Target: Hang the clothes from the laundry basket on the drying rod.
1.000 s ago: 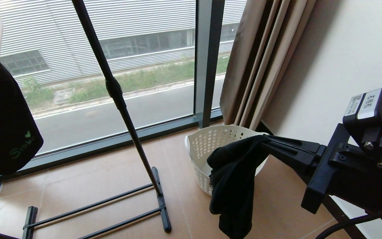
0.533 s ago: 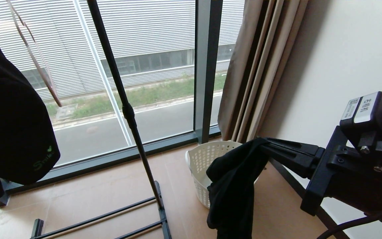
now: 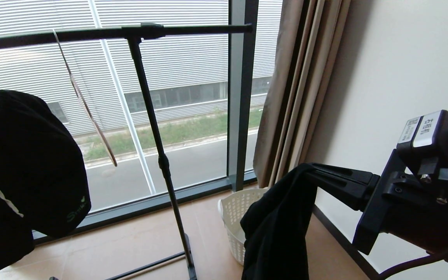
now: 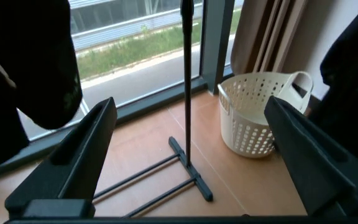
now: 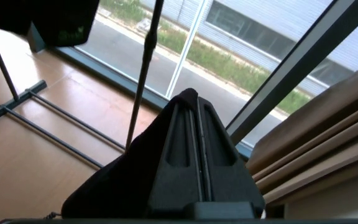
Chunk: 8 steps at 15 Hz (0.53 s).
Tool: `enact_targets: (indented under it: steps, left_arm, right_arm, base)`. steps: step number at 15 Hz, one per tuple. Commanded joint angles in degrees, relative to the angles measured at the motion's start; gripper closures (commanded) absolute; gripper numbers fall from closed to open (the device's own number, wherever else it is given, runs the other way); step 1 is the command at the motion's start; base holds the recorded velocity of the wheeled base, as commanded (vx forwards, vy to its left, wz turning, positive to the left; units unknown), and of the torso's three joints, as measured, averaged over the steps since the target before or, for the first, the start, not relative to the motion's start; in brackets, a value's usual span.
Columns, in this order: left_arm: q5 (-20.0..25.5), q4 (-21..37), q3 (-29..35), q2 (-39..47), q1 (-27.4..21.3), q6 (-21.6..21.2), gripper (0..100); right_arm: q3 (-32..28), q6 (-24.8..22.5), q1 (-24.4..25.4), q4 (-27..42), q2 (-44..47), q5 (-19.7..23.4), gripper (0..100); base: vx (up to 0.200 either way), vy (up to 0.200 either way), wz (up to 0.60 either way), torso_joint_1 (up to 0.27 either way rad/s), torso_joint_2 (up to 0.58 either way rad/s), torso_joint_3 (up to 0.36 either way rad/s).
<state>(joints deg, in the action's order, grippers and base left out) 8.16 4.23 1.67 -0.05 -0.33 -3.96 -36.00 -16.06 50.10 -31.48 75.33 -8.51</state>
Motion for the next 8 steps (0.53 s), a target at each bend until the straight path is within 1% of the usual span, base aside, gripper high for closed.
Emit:
enact_targets:
  steps: [1, 5, 8]
  left_arm:
    - [0.02, -0.01, 0.00, 0.05, -0.02, 0.01, 0]
    - [0.02, -0.01, 0.00, 0.05, -0.02, 0.01, 0]
    - [0.02, -0.01, -0.09, 0.05, 0.07, -0.26, 0]
  right_arm:
    - [0.05, -0.03, -0.01, 0.01, 0.26, -0.02, 100]
    - [0.40, -0.03, -0.01, 0.01, 0.26, -0.02, 100]
    - [0.49, -0.03, -0.01, -0.08, 0.26, -0.02, 100]
  base:
    - [0.000, 0.000, 0.00, 0.193, -0.52, -0.110]
    - [0.000, 0.000, 0.00, 0.226, -0.54, -0.124]
    - [0.000, 0.000, 0.00, 0.246, -0.58, -0.235]
